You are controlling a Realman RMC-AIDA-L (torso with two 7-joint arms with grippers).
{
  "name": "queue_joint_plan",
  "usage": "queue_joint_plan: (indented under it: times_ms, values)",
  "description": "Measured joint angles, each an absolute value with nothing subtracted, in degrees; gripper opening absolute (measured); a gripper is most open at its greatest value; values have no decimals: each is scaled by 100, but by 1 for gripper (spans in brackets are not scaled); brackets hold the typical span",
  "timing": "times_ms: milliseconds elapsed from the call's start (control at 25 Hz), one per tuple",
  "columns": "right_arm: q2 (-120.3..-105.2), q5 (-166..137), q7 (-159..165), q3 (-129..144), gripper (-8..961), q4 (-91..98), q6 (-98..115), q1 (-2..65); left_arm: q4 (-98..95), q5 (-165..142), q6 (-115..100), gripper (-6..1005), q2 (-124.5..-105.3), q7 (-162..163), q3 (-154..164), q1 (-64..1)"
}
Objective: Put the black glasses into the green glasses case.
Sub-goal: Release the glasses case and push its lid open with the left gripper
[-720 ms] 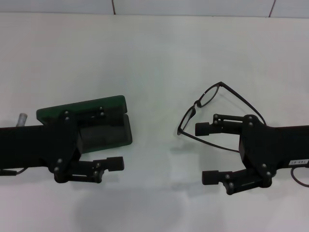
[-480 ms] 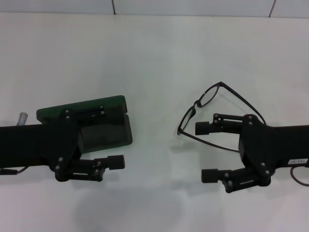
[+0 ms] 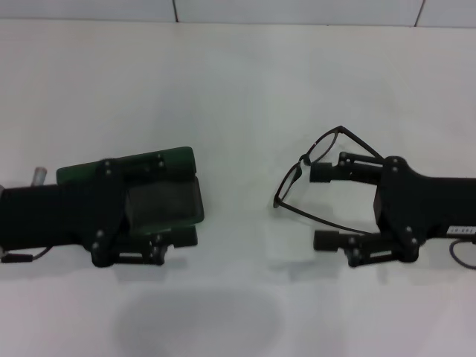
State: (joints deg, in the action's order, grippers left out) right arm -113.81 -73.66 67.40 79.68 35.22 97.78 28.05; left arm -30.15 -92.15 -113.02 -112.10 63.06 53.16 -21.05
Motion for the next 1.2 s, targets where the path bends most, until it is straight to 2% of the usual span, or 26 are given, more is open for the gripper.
queue_joint_plan:
  times_ms: [160, 360, 440, 560, 640, 800, 1200]
  values:
    - [-11385, -7371, 6691, 7666, 867, 3486, 9638, 2663, -3273, -9132, -11270, 805, -11268, 7147, 4896, -2225]
    - [-11383, -7374, 6618, 7319, 866, 3475, 9559, 2424, -5169, -9358, -10971, 799, -11401, 9147, 4689, -2305]
    - [-11383, -7374, 6618, 7251, 866, 3473, 9557, 2331, -6277, -9850, -10646, 797, -11540, 9897, 4714, -2285]
    - [-11414, -7357, 6617, 7211, 866, 3460, 9533, 2184, -8002, -11435, -10311, 793, -11869, 10732, 4844, -2348]
    - [-11457, -7351, 6616, 7207, 865, 3433, 9479, 2125, -8724, -12533, -10232, 791, -11974, 11069, 5140, -2428]
    - [-11513, -7356, 6611, 7207, 865, 3404, 9396, 2061, -9004, -13831, -10027, 786, -11940, 11512, 5744, -2647]
    - [-11513, -7347, 6609, 7207, 863, 3328, 9372, 2089, -8260, -14992, -9275, 775, -11960, 11833, 6658, -2912]
